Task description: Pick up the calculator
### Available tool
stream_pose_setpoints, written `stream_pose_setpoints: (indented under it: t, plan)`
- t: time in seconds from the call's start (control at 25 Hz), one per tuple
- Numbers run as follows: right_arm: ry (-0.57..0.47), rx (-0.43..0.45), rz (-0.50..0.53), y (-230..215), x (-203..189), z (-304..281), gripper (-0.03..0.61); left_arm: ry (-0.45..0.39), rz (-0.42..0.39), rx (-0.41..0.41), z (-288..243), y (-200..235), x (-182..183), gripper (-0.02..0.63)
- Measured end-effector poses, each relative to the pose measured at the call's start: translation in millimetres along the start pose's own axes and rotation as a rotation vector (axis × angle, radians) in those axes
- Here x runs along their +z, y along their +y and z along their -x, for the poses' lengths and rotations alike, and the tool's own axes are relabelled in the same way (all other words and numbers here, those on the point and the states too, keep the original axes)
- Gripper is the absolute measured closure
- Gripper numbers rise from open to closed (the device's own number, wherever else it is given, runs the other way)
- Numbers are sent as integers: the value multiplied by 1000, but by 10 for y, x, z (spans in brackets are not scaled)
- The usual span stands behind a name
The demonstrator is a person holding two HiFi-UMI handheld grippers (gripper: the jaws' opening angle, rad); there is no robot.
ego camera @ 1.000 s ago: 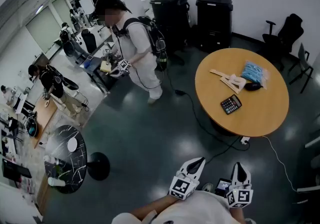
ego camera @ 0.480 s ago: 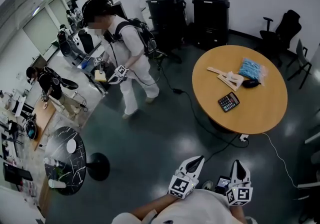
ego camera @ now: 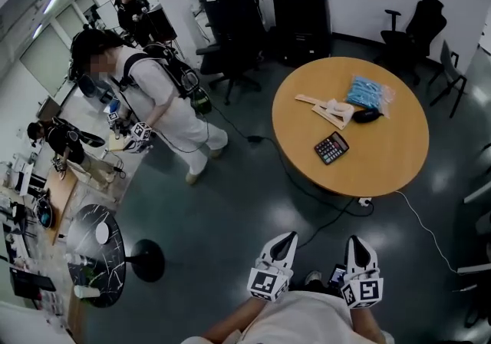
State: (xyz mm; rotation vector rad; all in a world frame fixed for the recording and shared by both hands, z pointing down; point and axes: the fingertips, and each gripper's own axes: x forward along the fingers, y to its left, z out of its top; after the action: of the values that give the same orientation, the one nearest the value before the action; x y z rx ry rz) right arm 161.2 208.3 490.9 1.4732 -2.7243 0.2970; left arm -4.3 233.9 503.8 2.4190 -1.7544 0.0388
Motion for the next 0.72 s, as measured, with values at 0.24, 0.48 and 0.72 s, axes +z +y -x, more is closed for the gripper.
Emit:
stream_pose_setpoints:
  t: [0.24,0.48,0.72]
  plan:
    - [3,17,9,-234,40,-288,561,9,-7,11,-385,18,13,607]
    - [1,-39,5,-616,6,-854,561,-5,-13,-35,-1101,296,46,607]
    - [26,-108,-3,-882,34,-1673,561,7,-10,-106,-1955,780,148,607]
